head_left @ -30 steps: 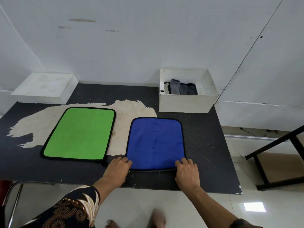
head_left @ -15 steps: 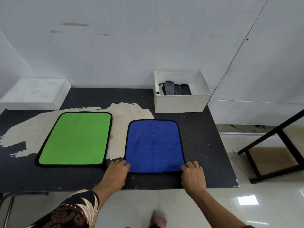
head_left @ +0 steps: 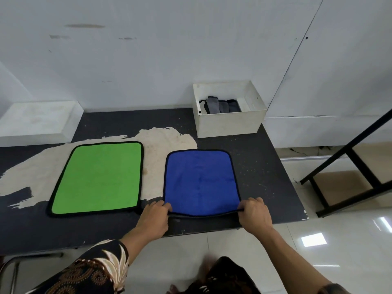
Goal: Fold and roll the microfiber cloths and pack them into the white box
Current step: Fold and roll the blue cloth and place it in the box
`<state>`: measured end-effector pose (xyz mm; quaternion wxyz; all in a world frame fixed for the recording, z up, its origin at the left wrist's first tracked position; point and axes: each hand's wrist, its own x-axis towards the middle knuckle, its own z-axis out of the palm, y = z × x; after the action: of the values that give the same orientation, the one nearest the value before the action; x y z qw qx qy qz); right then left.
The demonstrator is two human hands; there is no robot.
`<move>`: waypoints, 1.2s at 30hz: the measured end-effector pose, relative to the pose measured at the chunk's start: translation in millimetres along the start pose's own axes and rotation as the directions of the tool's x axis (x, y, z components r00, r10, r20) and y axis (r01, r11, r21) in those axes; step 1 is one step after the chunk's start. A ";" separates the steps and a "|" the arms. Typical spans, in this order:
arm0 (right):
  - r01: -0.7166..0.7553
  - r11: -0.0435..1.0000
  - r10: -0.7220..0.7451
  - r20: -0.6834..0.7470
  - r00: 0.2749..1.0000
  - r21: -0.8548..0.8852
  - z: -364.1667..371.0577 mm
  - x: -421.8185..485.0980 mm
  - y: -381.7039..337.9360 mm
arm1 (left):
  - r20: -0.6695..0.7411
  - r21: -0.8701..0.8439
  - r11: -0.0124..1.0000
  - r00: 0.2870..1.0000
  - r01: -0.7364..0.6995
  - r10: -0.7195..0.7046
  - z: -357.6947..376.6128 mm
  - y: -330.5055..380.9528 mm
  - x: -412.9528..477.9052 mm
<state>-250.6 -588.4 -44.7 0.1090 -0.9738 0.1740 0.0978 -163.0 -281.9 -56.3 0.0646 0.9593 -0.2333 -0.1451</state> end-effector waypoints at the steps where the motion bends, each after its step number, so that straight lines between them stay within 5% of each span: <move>1: -0.031 0.994 0.032 -0.016 0.999 0.103 -6.2 3.1 0.2 | -0.030 -0.071 0.997 0.999 0.009 -0.011 -3.2 -1.3 4.0; 6: -0.174 0.776 0.199 0.025 0.980 0.606 -42.3 51.7 1.3 | -0.194 -0.446 0.890 0.960 0.096 -0.201 -41.4 -3.8 41.8; 14: -0.348 0.506 0.280 0.231 0.932 0.789 -27.1 130.3 -11.2 | -0.089 -0.637 0.719 0.900 0.277 -0.426 -61.3 -0.8 99.4; 24: -0.309 0.491 0.331 0.153 0.931 0.815 -28.7 181.2 -12.0 | -0.093 -0.638 0.695 0.863 0.332 -0.497 -55.7 -2.2 144.0; 31: -0.427 0.626 0.245 0.356 0.902 0.652 -21.2 202.7 -0.6 | 0.053 -0.531 0.728 0.874 0.434 -0.483 -42.0 -10.7 157.9; 36: -0.333 0.629 0.297 0.179 0.938 0.702 -32.0 217.4 -8.5 | -0.077 -0.616 0.685 0.836 0.389 -0.544 -58.5 -6.4 169.2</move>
<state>-42.5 -657.6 -62.2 0.4686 -0.8030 0.3631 0.0611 1.5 -351.9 -43.9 0.3420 0.9307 0.0863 -0.0967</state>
